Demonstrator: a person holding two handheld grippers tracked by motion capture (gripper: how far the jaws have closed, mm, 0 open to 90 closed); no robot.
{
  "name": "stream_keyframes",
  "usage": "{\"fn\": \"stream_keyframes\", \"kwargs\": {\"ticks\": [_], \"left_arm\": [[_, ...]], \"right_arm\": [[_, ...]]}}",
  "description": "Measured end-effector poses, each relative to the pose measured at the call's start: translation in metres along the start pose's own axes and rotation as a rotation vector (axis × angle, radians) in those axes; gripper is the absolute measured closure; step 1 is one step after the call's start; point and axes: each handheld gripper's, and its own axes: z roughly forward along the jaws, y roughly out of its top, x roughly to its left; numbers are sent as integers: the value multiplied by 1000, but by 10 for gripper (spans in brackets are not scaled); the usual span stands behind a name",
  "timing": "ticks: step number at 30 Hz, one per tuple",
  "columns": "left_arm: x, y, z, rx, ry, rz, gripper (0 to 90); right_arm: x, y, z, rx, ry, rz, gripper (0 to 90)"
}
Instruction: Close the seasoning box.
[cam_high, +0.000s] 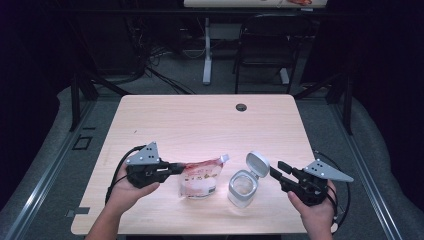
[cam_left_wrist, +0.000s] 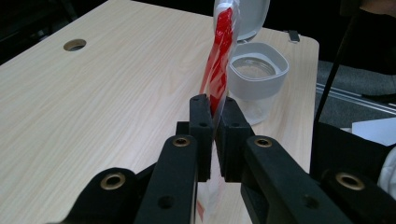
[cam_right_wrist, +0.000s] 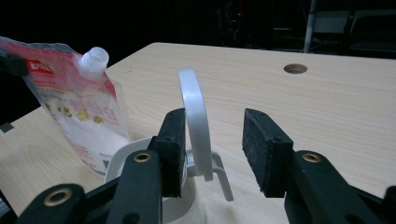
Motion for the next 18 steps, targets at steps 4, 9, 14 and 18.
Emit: {"fn": "stream_keyframes", "kwargs": {"ticks": [4, 9, 14, 18], "left_arm": [[1, -3, -2, 7, 10, -12, 811], [2, -7, -3, 4, 35, -22, 750], [4, -11, -1, 27, 41, -26, 707], [6, -13, -2, 38, 47, -40, 702]], "right_arm": [[5, 9, 0, -6, 13, -34, 633], [13, 18, 4, 7, 39, -70, 640], [18, 24, 11, 16, 55, -94, 640], [22, 30, 14, 16, 71, -110, 640]]}}
